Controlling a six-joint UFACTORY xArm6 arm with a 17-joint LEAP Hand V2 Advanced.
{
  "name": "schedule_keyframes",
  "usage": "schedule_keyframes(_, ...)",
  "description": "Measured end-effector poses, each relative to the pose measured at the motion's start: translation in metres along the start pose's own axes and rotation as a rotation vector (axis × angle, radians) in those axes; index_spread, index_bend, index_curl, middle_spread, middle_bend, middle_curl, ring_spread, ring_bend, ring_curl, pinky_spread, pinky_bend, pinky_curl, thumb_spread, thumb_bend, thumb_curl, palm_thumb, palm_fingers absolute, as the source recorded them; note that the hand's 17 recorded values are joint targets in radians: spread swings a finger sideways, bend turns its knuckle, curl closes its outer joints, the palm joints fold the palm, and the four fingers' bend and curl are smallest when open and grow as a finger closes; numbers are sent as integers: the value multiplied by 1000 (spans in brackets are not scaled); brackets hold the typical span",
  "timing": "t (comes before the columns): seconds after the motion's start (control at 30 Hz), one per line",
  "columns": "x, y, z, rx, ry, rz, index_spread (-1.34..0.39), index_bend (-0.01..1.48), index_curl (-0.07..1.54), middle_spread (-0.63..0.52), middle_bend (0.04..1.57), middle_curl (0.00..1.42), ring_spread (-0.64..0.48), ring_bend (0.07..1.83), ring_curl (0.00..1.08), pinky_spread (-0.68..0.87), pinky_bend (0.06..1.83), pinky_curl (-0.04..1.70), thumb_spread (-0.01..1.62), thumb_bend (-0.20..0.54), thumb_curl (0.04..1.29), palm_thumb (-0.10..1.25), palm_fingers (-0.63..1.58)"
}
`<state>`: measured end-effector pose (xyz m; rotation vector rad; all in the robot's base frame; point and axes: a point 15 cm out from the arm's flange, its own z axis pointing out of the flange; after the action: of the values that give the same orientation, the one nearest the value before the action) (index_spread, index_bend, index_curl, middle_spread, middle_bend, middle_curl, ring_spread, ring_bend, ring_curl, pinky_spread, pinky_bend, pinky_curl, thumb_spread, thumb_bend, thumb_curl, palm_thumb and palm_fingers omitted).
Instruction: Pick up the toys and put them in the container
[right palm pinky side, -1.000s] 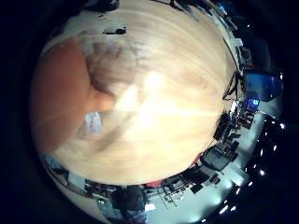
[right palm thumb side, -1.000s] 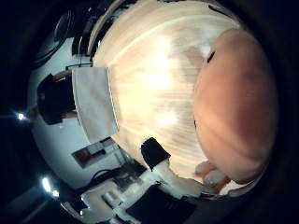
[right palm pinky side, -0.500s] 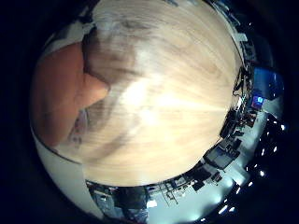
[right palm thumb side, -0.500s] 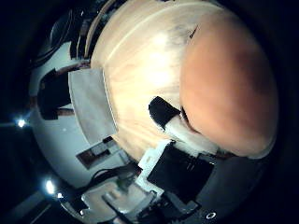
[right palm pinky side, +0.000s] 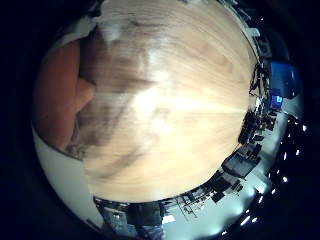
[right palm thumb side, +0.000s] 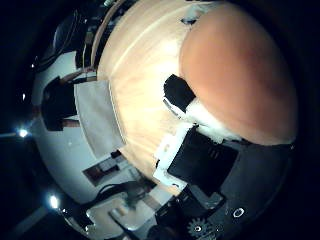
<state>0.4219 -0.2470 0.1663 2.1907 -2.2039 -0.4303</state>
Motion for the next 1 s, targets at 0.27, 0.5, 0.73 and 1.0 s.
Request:
schedule_keyframes(0.27,-3,14,-40,-21,-20,7,-306,1046,602,-226,1191,735,-208,1390,551,-256,1383,437,1251,-4,346,806,1267)
schedule_keyframes(0.5,-14,27,-88,39,8,2,-288,1066,627,-206,1224,722,-203,1410,554,-253,1386,469,1280,-10,354,806,1246)
schedule_keyframes(0.73,-57,32,-141,133,33,-50,-280,1071,643,-195,1247,704,-200,1421,551,-252,1377,499,1291,-11,360,804,1238)
schedule_keyframes(1.0,-134,25,-183,194,33,-177,-275,1070,652,-189,1268,688,-199,1425,548,-254,1361,526,1294,-12,366,798,1236)
